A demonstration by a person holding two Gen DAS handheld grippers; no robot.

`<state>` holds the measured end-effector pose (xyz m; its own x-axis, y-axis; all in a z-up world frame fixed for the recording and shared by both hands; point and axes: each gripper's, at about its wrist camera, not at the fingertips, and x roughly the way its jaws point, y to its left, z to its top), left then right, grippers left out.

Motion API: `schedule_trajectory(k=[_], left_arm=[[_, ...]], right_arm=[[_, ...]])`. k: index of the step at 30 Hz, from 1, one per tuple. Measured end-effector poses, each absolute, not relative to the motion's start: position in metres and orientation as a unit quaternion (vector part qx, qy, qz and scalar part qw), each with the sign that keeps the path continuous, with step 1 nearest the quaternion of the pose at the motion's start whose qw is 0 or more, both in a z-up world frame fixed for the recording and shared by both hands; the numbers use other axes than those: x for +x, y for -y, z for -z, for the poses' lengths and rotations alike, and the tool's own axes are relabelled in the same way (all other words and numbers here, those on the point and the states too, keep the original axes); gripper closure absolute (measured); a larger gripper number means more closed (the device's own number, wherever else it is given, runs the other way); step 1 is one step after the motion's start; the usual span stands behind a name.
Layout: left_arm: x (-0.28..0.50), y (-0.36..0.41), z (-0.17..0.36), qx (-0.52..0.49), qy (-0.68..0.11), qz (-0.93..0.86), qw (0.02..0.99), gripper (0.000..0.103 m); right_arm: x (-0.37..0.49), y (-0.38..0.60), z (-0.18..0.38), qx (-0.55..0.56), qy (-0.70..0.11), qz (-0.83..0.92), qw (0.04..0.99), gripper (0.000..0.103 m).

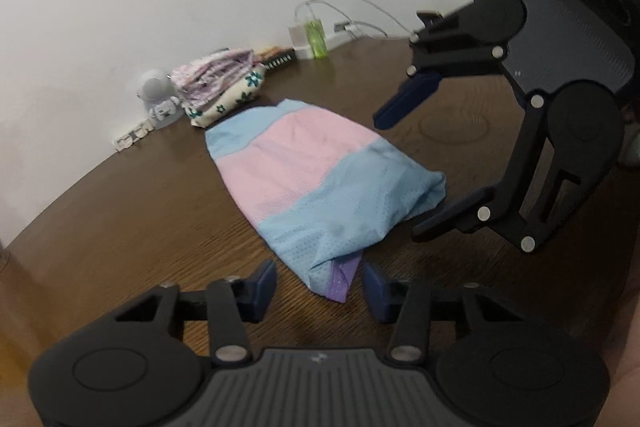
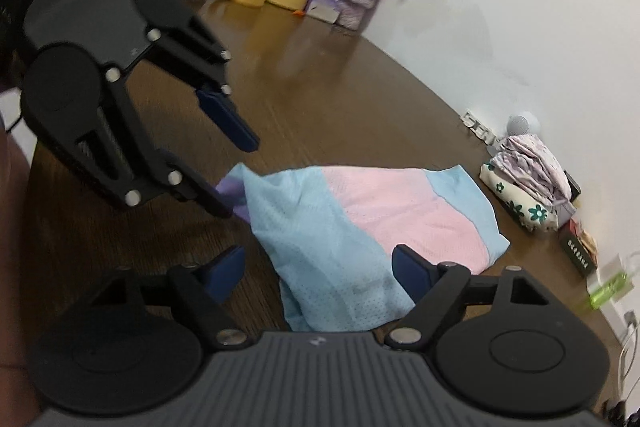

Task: Fold clothes
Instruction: 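Grasp the lilac-trimmed end of the garment with the right gripper, then lift the lilac-trimmed end with the right gripper and fold it over the garment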

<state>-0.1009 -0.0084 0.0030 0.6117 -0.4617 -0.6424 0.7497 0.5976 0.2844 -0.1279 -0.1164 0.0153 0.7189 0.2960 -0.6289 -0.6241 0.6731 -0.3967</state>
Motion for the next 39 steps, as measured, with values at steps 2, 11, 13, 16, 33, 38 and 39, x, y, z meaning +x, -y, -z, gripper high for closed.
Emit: schedule_trajectory(k=[2,11,13,16,33,38,39], left_arm=[[-0.096,0.013,-0.002,0.278,-0.272,0.358,0.849,0.085],[-0.086,0.018,-0.023,0.27,-0.26,0.356,0.856,0.097],[-0.083,0.019,-0.03,0.267,-0.259,0.356,0.857,0.097],[-0.081,0.022,-0.038,0.266,-0.256,0.358,0.857,0.097],[-0.093,-0.01,-0.041,0.317,-0.194,0.396,0.84,0.028],[-0.095,-0.011,-0.024,0.391,-0.163,0.428,0.798,0.028],[-0.094,-0.007,-0.02,0.408,-0.154,0.431,0.79,0.028]], right_arm=[[-0.125,0.115,-0.011,-0.315,-0.269,-0.268,0.87,0.03],[-0.114,0.107,-0.008,-0.35,-0.258,-0.291,0.852,0.036],[-0.11,0.104,-0.008,-0.361,-0.256,-0.297,0.846,0.037],[-0.104,0.098,-0.009,-0.376,-0.254,-0.298,0.84,0.04],[-0.07,0.099,-0.024,-0.327,-0.341,-0.327,0.819,0.092],[-0.055,0.11,-0.037,-0.281,-0.374,-0.338,0.817,0.092],[-0.052,0.112,-0.039,-0.272,-0.38,-0.34,0.816,0.092]])
